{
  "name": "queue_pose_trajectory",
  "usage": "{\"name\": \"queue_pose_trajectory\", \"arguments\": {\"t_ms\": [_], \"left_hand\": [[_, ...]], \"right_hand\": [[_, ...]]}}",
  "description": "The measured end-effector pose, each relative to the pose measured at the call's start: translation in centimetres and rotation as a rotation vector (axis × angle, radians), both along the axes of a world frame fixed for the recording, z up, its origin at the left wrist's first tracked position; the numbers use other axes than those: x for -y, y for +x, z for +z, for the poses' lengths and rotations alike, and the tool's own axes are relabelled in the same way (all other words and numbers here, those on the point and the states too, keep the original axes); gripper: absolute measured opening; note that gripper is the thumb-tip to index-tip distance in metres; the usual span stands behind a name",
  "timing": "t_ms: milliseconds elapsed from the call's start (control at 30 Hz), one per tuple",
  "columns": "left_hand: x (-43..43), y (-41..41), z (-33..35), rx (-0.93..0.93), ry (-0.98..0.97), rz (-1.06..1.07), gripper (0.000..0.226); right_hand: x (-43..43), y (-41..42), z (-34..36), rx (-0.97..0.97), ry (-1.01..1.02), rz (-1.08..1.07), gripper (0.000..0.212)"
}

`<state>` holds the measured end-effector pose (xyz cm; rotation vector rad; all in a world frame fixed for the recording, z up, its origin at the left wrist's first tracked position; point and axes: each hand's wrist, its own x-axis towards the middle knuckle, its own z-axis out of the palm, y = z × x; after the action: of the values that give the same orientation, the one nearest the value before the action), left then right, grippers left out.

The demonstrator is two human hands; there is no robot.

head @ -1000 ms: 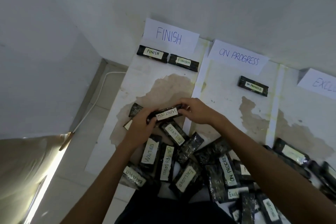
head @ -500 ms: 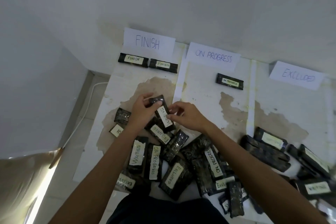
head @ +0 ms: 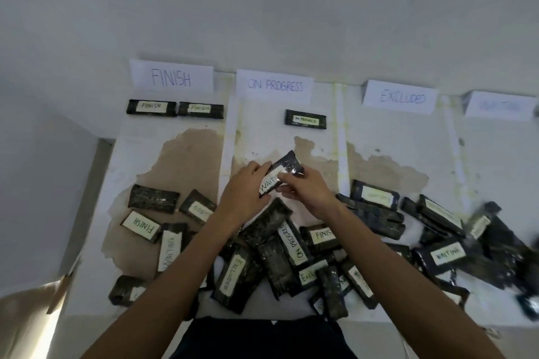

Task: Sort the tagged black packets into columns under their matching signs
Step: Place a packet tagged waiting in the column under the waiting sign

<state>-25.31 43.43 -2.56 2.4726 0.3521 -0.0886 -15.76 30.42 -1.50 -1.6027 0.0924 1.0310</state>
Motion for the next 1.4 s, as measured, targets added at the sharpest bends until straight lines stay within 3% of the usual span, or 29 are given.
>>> {"name": "queue_pose_trajectory", "arguments": {"t_ms": [100,200,300,433,600,933,1067,1267,1400], "left_hand": [[2.9,1.9,0.6,0.026,-0.055,0.001,0.069],[5.7,4.4,1.5,0.056,-0.074,-0.009,0.062],[8.4,7.4,2.0,0.101,-0.023,-0.068,0.059],[12.8,11.9,1.9,0.095,0.065,-0.138,0.061],[19.8,18.2,1.5,0.091,0.022,-0.195,0.061],[33.0,30.9,-0.3,0.043,-0.016,-0.289,0.056],[37.6,34.8,-2.1,0.031,-0.018,-0.326,0.056],[43.9,40.6,-5.0,0.064,-0.026,-0.363,0.056],[47.7,44.6,-7.0,0.116,0.008,-0.378,0.056]], "right_hand": [[3.5,1.5,0.3,0.037,-0.041,-0.06,0.028],[7.7,3.6,0.7,0.241,-0.161,-0.052,0.041],[12.6,5.9,1.4,0.445,-0.281,0.043,0.039],[19.6,9.5,2.1,0.58,-0.374,0.108,0.033],[28.0,14.2,1.6,0.679,-0.457,0.129,0.025],[42.0,24.0,-2.6,0.897,-0.625,0.2,0.029],[46.6,26.7,-5.1,1.01,-0.728,0.231,0.032],[52.6,29.3,-8.9,1.027,-0.894,0.256,0.044],[54.4,29.9,-10.9,1.063,-0.861,0.313,0.051]]}}
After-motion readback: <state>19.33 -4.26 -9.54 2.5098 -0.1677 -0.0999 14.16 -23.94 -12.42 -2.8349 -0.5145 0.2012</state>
